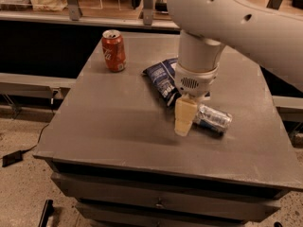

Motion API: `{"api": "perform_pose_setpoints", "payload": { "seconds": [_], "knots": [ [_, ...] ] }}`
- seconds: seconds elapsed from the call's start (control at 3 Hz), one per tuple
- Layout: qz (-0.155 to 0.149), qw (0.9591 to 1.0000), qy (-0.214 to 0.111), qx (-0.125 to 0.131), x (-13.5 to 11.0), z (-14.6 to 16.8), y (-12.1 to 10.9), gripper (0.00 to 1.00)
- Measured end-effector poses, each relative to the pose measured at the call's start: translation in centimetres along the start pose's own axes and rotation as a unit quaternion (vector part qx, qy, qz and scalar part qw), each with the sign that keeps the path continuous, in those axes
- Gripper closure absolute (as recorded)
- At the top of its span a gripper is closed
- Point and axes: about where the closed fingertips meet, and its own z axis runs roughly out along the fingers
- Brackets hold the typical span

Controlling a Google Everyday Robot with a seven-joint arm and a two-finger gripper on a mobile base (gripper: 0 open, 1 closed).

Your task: Place redbull can upright

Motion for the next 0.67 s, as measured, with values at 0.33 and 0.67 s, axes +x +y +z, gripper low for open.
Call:
{"api": "perform_pose_setpoints", "payload": {
  "seconds": [0.33, 0.67],
  "knots": [
    [-0.001, 1.0, 0.0, -0.001, -0.2, 0.3, 0.0, 0.45],
    [-0.02, 0.9998, 0.001, 0.007, -1.3, 0.3, 0.4, 0.71]
  ]
}}
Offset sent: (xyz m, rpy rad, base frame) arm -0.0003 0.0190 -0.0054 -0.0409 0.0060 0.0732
